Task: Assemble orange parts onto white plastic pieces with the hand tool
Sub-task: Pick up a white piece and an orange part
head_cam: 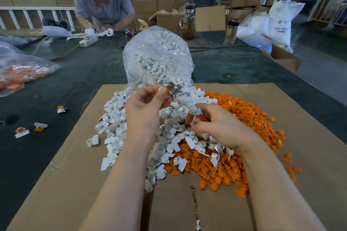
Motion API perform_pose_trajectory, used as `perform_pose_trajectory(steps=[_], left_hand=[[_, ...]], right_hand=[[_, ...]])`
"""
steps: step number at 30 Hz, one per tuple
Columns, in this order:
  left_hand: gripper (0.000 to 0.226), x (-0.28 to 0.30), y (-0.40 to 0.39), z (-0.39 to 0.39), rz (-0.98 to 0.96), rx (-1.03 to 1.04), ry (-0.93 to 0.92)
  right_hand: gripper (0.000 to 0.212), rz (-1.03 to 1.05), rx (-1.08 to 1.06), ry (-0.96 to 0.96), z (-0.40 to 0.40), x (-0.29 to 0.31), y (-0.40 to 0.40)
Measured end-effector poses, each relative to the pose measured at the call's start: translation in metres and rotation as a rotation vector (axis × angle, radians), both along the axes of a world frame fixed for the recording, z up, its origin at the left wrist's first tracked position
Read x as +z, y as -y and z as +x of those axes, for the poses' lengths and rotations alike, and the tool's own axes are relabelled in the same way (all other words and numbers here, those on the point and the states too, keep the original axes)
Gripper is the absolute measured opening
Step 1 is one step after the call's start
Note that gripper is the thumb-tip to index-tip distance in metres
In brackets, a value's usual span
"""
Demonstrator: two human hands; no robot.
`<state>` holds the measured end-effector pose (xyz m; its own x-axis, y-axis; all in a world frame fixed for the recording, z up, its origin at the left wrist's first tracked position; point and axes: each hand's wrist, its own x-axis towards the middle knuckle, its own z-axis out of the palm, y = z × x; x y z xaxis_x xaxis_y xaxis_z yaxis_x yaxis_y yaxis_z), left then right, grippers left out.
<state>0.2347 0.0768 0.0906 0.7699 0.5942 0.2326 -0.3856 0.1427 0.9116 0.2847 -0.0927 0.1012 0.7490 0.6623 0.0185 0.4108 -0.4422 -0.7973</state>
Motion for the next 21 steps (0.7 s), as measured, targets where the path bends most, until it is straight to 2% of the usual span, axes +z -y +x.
perform_pose_trajectory(steps=[7,15,18,21], left_hand=[[0.011,0.001,0.0,0.0,-0.027,0.028,0.004],[0.004,0.003,-0.002,-0.003,-0.077,0.012,0.002],[0.003,0.007,-0.008,-0.007,-0.225,0.097,0.014],[0.005,0.008,-0.031,-0.012,-0.479,0.334,0.048]], right_hand=[[0.023,-0.015,-0.019,0.121,-0.002,-0.001,-0.007],[0.008,-0.031,-0.058,0.251,-0.002,-0.005,-0.011],[0.012,0.01,-0.149,0.318,-0.001,-0.008,-0.01],[0.012,-0.001,-0.32,0.386,0.004,-0.009,-0.006]])
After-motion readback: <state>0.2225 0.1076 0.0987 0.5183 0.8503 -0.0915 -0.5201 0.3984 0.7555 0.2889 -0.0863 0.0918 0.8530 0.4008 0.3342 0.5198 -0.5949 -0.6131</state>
